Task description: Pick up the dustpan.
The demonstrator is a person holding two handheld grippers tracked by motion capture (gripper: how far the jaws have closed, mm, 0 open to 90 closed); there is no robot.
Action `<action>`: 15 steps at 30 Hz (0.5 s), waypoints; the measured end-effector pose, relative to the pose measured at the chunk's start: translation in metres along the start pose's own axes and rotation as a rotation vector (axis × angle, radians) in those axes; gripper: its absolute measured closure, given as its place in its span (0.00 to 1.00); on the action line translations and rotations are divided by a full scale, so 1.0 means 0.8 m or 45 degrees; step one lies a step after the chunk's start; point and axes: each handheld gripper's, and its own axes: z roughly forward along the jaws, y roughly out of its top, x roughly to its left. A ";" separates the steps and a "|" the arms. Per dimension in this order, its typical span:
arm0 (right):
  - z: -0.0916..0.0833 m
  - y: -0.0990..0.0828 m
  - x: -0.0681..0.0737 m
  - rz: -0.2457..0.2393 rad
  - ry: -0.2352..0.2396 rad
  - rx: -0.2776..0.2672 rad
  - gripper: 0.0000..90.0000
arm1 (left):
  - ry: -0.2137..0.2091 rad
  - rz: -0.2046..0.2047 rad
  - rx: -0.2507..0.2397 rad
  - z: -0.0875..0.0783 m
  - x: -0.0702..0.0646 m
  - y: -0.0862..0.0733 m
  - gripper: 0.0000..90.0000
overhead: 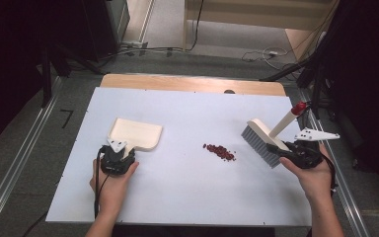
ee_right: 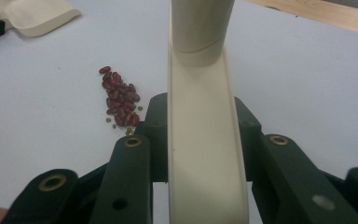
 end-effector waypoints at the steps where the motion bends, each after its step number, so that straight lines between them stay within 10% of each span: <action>1: 0.000 0.000 0.000 0.000 -0.001 -0.001 0.72 | -0.001 -0.002 -0.002 0.000 0.000 0.000 0.72; 15: 0.000 -0.001 0.000 0.000 -0.004 0.002 0.73 | -0.032 0.017 -0.011 -0.001 0.005 0.000 0.73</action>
